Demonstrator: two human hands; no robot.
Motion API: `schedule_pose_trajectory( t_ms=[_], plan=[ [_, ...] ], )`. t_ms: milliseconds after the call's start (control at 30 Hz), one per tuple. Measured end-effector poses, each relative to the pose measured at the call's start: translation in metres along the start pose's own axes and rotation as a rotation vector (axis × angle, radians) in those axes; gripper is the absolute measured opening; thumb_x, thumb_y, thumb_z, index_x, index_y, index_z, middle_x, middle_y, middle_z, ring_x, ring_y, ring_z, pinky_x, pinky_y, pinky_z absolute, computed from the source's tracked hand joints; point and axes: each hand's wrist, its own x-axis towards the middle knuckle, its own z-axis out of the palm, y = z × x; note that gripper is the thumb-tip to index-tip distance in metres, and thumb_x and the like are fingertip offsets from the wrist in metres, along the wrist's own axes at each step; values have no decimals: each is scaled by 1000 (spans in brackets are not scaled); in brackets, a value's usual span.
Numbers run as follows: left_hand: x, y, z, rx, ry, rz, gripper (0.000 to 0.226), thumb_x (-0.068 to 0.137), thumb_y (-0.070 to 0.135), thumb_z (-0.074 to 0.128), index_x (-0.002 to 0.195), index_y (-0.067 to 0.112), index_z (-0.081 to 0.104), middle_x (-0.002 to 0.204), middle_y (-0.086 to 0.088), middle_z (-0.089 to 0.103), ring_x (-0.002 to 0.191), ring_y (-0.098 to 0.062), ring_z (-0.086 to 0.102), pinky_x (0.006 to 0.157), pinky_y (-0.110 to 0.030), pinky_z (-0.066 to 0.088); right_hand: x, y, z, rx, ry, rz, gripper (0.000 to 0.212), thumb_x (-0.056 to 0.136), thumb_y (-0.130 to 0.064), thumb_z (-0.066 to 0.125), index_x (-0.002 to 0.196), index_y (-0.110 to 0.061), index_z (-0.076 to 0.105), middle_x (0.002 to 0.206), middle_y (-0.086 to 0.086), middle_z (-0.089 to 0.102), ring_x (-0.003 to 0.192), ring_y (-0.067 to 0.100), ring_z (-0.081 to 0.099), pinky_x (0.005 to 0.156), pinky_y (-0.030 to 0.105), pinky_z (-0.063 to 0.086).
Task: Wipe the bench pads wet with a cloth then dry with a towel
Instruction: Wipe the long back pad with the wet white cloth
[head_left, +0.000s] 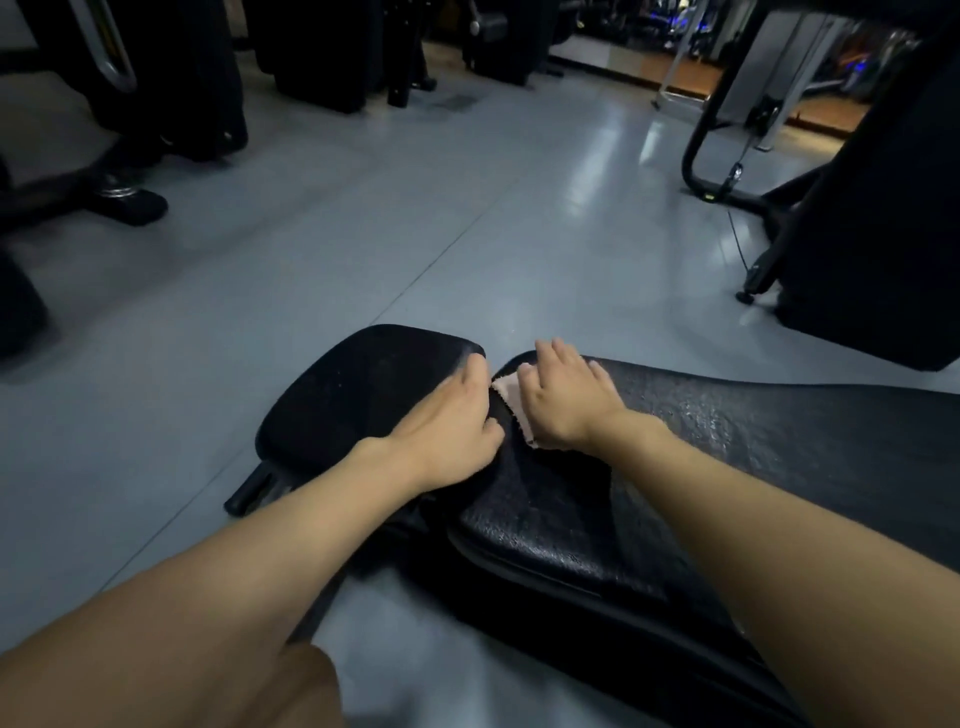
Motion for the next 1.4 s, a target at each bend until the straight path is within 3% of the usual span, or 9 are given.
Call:
schedule_pose_trajectory(
  t_ms=[100, 300, 400, 600, 700, 800, 1067, 1267, 1400],
  plan=[
    [5, 1, -5, 34, -23, 15, 42, 90, 44, 65, 102, 13, 39, 94, -1, 52, 76, -15, 51, 66, -36, 44, 24, 1, 12, -123, -81, 67, 60, 102, -38, 22, 151, -3, 26, 164, 15, 14, 153, 24, 5, 123, 50, 4],
    [20, 9, -12, 192, -208, 42, 64, 75, 64, 74, 106, 21, 39, 89, 12, 43, 76, -5, 45, 60, -19, 31, 43, 4, 1, -287, -26, 11, 61, 102, -43, 17, 151, -8, 24, 162, 10, 15, 149, 24, 11, 117, 56, 8],
    [29, 5, -6, 249, -257, 30, 74, 69, 71, 74, 114, 18, 49, 105, 3, 46, 100, -16, 48, 77, -26, 36, 38, 7, 10, -265, 37, -50, 55, 102, -49, 20, 141, -13, 37, 150, 10, 35, 138, 26, 30, 109, 49, 22],
    [37, 3, -2, 237, -323, 56, 96, 74, 66, 73, 145, 11, 38, 142, -1, 39, 136, -21, 34, 113, -34, 33, 34, 35, 5, -193, -40, -75, 60, 104, -44, 12, 157, -18, 19, 165, -1, 19, 153, 17, 6, 121, 53, -5],
    [40, 5, -6, 280, -359, 68, 98, 73, 71, 70, 144, 10, 42, 141, -3, 45, 134, -22, 40, 112, -38, 36, 26, 46, -3, -283, -20, 16, 60, 101, -48, 12, 153, -21, 28, 162, 7, 22, 152, 24, 11, 118, 58, 0],
    [41, 7, -6, 328, -366, 61, 97, 71, 75, 68, 141, 11, 47, 136, -3, 49, 131, -22, 45, 109, -39, 40, 20, 32, -2, -331, 107, 73, 48, 99, -46, 24, 125, -18, 53, 135, 15, 47, 129, 32, 38, 106, 52, 24],
    [45, 40, 3, 420, -360, 53, 110, 67, 90, 51, 150, 20, 35, 156, -3, 31, 145, -22, 28, 115, -46, 28, 8, 70, -7, -207, -16, 2, 59, 103, -44, 12, 159, -25, 13, 164, 2, 20, 153, 19, 7, 122, 54, 0],
    [51, 52, 12, 429, -386, 46, 117, 64, 93, 51, 152, 17, 32, 162, -5, 25, 148, -25, 25, 117, -49, 28, -6, 85, -12, -256, 25, 128, 53, 103, -42, 18, 146, -17, 32, 150, 11, 40, 145, 27, 26, 120, 54, 11],
    [51, 54, 10, 437, -428, 22, 119, 66, 92, 51, 155, 18, 25, 165, -5, 19, 151, -22, 20, 119, -50, 25, -15, 100, -15, -217, 9, 28, 57, 104, -42, 16, 157, -19, 18, 162, 7, 25, 151, 20, 14, 123, 47, 6]
  ],
)
